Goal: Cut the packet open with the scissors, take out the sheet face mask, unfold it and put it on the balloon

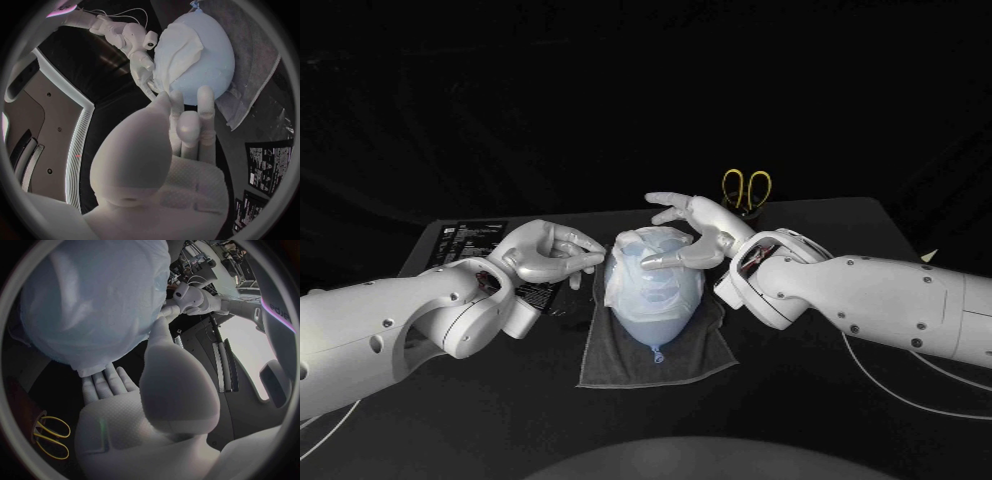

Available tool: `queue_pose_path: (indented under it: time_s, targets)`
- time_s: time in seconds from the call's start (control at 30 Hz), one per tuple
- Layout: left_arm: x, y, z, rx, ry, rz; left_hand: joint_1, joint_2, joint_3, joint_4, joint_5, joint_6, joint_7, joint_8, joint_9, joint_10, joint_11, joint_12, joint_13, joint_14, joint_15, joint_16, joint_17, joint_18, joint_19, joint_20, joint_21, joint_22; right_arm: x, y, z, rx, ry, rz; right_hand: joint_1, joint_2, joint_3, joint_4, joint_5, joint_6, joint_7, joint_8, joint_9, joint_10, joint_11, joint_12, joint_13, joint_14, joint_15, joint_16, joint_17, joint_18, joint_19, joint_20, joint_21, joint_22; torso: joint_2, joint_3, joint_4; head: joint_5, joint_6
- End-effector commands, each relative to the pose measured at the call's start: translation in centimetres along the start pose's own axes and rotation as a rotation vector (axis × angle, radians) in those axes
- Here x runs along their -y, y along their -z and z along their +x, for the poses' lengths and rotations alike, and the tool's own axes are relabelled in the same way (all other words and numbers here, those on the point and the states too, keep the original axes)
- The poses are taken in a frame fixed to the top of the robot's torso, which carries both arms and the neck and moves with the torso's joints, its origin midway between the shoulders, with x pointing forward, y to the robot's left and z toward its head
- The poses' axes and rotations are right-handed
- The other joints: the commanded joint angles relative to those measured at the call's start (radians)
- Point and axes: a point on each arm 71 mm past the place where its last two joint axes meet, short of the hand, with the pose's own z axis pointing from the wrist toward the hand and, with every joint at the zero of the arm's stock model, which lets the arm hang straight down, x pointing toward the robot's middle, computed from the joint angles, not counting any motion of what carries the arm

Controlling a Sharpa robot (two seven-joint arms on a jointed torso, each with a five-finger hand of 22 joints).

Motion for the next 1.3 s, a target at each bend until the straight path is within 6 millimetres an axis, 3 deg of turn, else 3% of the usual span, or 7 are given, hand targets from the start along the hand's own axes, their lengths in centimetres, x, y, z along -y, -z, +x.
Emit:
queue_pose_path:
  time_s: [0.03,0.23,0.47,0.93,1.03,1.07,1.3]
  targets:
    - [0.3,-0.1,0.8,-0.056,-0.095,-0.007,-0.025,-0.006,0.024,0.000,-0.003,0.024,-0.009,0.005,0.004,-0.035,-0.007,0.107,0.087,0.031,-0.005,0.071,0.100,-0.020,0.036,-0.003,0.107,0.117,-0.1,-0.1,0.6,-0.078,0.034,-0.002,-0.010,-0.006,-0.004,0.000,0.001,0.005,0.151,0.002,0.002,-0.008,-0.001,0.003,0.001,-0.008,0.000,0.002,0.001,-0.017,-0.009,0.001,-0.005,-0.002,0.000,0.0000,-0.0005,0.004,-0.001]
    - [0.5,-0.2,1.5,-0.067,-0.153,0.002,-0.056,-0.028,0.064,-0.007,0.000,0.034,-0.018,0.023,0.018,-0.062,-0.017,0.314,0.267,0.091,-0.013,0.164,0.254,-0.047,0.107,-0.011,0.261,0.302,0.0,0.0,0.8,-0.109,0.040,0.019,-0.020,-0.018,-0.013,0.001,0.002,0.008,0.151,0.004,0.004,-0.011,-0.001,0.006,0.002,-0.012,0.000,0.005,0.002,-0.016,-0.016,0.001,-0.006,-0.004,0.000,-0.0002,-0.0006,0.006,-0.002]
    - [0.7,-0.2,1.8,-0.039,-0.194,0.002,-0.072,-0.040,0.083,-0.012,-0.001,0.037,-0.017,0.042,0.033,-0.010,-0.018,0.489,0.469,0.116,-0.014,0.195,0.313,-0.062,0.151,-0.013,0.329,0.389,0.5,0.0,0.7,-0.120,0.046,0.050,-0.018,-0.001,-0.001,0.000,0.001,0.021,0.152,0.010,0.008,-0.011,0.000,0.012,0.002,-0.008,-0.001,0.012,0.005,-0.015,-0.016,0.001,-0.005,-0.003,0.000,0.0004,-0.0003,0.010,-0.006]
    - [0.3,-0.3,1.7,0.016,-0.252,-0.064,-0.099,-0.065,0.082,-0.016,-0.002,0.041,-0.028,0.109,0.080,0.035,-0.025,0.629,0.632,0.128,-0.020,0.209,0.342,-0.070,0.174,-0.017,0.369,0.440,1.0,0.3,0.5,-0.122,0.059,0.081,-0.010,0.018,0.014,-0.001,0.000,0.041,0.153,0.018,0.016,-0.010,0.000,0.021,0.003,-0.007,-0.001,0.021,0.008,-0.015,-0.016,0.002,-0.003,-0.002,0.000,0.0004,-0.0012,0.015,-0.015]
    - [0.2,-0.4,1.8,0.027,-0.263,-0.078,-0.114,-0.071,0.072,-0.009,-0.002,0.041,-0.038,0.144,0.105,0.069,-0.033,0.685,0.705,0.138,-0.026,0.221,0.367,-0.074,0.187,-0.020,0.385,0.464,1.0,0.4,0.5,-0.125,0.058,0.084,-0.008,0.022,0.017,-0.001,0.000,0.049,0.153,0.022,0.019,-0.009,0.000,0.024,0.003,-0.005,-0.001,0.024,0.009,-0.015,-0.015,0.002,-0.002,-0.001,0.001,0.0003,-0.0011,0.015,-0.016]
    - [0.2,-0.5,1.8,0.031,-0.268,-0.083,-0.124,-0.075,0.064,-0.005,-0.002,0.046,-0.045,0.166,0.120,0.100,-0.039,0.727,0.762,0.147,-0.031,0.233,0.391,-0.079,0.204,-0.022,0.402,0.488,1.0,0.5,0.5,-0.126,0.057,0.084,-0.007,0.024,0.018,-0.001,0.000,0.052,0.153,0.023,0.020,-0.008,0.001,0.025,0.003,-0.005,-0.001,0.025,0.010,-0.015,-0.015,0.002,-0.002,-0.001,0.001,0.0003,-0.0010,0.016,-0.017]
    - [0.2,-0.9,2.3,0.028,-0.284,-0.088,-0.235,-0.087,-0.029,0.009,-0.002,0.026,-0.067,0.266,0.196,0.169,-0.059,0.822,0.897,0.175,-0.049,0.272,0.477,-0.095,0.254,-0.036,0.454,0.564,0.9,0.6,0.7,-0.135,0.055,0.088,-0.006,0.028,0.021,-0.002,-0.001,0.065,0.153,0.029,0.024,-0.006,0.001,0.029,0.004,-0.005,-0.001,0.028,0.011,-0.014,-0.015,0.002,-0.002,-0.001,0.001,0.0000,-0.0008,0.017,-0.020]
